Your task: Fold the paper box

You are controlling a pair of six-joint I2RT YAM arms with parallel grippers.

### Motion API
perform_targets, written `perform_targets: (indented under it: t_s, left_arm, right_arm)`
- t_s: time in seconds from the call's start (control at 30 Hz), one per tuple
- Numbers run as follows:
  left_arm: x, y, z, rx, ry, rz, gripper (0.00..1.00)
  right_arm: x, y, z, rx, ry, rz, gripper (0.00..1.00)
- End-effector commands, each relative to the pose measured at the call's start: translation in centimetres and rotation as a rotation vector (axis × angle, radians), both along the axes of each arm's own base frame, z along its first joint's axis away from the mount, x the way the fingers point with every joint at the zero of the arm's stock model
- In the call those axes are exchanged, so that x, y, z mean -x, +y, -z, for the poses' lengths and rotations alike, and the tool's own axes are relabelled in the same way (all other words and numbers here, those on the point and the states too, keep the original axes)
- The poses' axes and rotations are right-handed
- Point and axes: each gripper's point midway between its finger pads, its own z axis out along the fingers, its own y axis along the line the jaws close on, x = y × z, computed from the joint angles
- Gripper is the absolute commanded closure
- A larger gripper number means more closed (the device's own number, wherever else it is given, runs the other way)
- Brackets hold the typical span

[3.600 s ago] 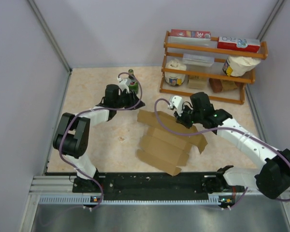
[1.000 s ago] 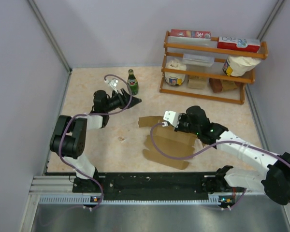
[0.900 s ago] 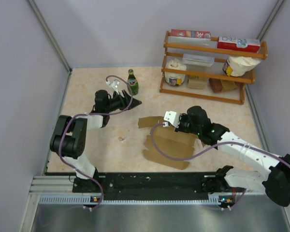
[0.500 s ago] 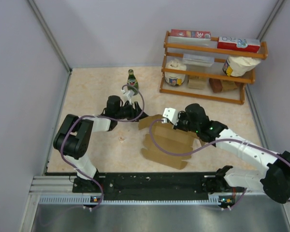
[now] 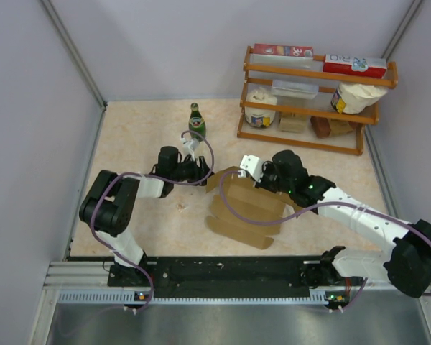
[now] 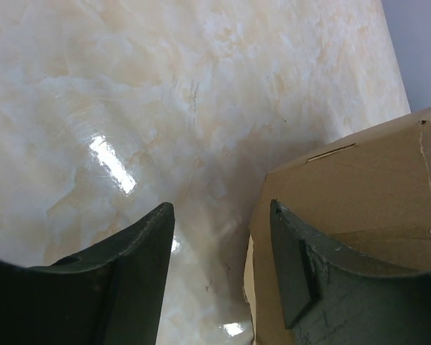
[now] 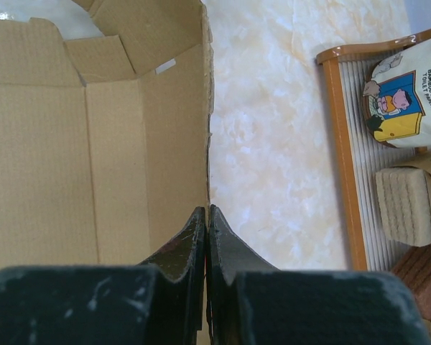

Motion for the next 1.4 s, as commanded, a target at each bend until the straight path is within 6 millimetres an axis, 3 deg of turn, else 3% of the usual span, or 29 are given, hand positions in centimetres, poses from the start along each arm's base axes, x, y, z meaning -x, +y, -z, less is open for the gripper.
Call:
perform_targets:
  t_s: [0.0,0.33,0.63,1.13,1.37]
  left_arm:
    - [-0.4,-0.2,-1.3,0.009,-0.092,0.028,0.39]
    - [0.9,-0.5,-3.4,0.081,-0.194,0.066,0.29]
    - [3.2,-0.8,-5.0,0.182,-0.256,0.123,0.29]
    - [5.4,-1.2,-5.4,0.239,-0.291,0.226,0.31]
    - [5.6,-1.9,-4.4,0.204,-0.285,0.258,0.32]
  right_arm:
    - [-0.5,0.7,-2.1,-0.013,-0.047,-0.018,1.00]
    - [-0.3,-1.3,-0.5,0.080,-0.063,0.009,1.00]
    - [-0.4,-1.8,0.1,0.112,-0.073,0.018,1.00]
    - [-0.9,-1.4,0.7,0.107,-0.170,-0.022,1.00]
    - [-0.8,-1.1,1.1,0.108,-0.160,-0.039,1.00]
